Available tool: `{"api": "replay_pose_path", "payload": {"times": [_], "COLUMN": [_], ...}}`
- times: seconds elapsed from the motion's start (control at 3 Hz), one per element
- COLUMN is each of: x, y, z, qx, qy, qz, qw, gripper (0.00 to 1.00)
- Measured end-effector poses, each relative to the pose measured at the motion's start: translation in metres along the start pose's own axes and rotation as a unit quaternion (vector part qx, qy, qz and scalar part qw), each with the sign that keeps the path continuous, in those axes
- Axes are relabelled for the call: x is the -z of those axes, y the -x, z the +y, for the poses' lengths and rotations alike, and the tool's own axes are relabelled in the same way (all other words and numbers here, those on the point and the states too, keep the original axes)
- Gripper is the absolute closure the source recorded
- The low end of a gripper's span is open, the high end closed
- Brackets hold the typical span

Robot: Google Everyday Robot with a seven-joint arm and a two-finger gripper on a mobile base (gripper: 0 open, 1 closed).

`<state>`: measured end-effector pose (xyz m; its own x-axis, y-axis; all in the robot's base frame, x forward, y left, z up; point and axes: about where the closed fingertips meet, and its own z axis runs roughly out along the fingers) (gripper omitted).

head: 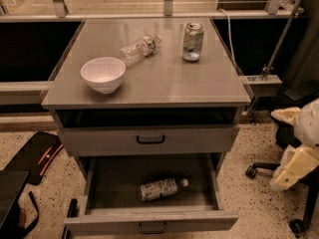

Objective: Pick blue plastic bottle from middle drawer and place on counter

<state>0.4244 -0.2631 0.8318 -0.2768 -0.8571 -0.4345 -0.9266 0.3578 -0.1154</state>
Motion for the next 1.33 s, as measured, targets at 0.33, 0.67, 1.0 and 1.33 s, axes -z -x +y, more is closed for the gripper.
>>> {"api": "replay_pose_path", "payload": {"times": [0.33,0.67,1.0,1.33], "x": [-0.068,-0.136,-0.188,-0.188], "y": [-0.034,-0.035,-0.011,-0.011], "z": [0.002,-0.008,-0.002,-0.002], "qx": [-0.009,0.021,0.067,0.067], "qy": [0.023,0.058,0.104,0.104], "qz": [-0.053,-0.098,-0.12,-0.12], "qw": [0.9983,0.9932,0.9851,0.9851], "gripper": [0.0,0.0,0.0,0.0]}}
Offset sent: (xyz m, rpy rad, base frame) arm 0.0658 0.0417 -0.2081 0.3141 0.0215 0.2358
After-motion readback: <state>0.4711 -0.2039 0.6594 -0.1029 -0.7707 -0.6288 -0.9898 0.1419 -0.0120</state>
